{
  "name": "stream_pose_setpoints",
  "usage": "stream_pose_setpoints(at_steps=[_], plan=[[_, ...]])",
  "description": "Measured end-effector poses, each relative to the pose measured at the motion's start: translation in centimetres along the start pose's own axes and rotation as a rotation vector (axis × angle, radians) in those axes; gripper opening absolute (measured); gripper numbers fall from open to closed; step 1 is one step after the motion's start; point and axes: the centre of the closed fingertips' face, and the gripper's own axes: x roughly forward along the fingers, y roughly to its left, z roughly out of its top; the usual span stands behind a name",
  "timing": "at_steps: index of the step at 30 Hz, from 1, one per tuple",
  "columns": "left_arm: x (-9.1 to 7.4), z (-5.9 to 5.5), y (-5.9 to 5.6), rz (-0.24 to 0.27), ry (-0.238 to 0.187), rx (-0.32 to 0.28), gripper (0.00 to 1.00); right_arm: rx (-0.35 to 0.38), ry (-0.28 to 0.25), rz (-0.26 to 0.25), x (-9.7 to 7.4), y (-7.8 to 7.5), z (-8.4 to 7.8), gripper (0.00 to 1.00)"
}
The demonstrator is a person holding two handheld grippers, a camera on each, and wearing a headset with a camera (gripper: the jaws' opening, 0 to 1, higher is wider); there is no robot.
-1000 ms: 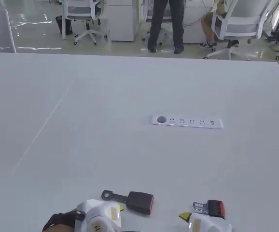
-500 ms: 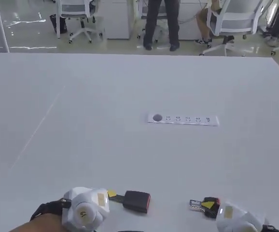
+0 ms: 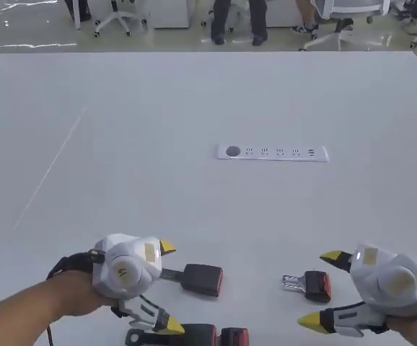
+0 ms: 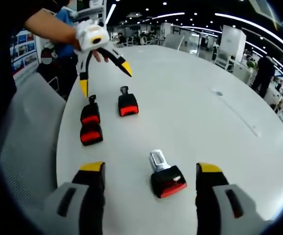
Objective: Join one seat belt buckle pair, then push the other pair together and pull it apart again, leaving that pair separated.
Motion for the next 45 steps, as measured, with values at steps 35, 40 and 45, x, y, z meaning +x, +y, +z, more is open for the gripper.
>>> stream_pose_setpoints(at_steps=[35, 40, 45], plan=[[5.8, -1.8, 1.5, -0.171, 0.143, 0.143, 0.44, -0.122, 0.206, 0.207, 2.9, -1.4, -4.8, 0.43], [5.7, -1.8, 1.5, -0.17, 0.14, 0.139, 0.34, -0.148, 0.219, 0.202, 2.9, -1.6, -4.8, 0.36], [5.8, -1.8, 1.5, -0.161, 0.159, 0.113, 0.34, -0.21, 0.248, 0.223, 2.7, -1.5, -5.0, 0.36]])
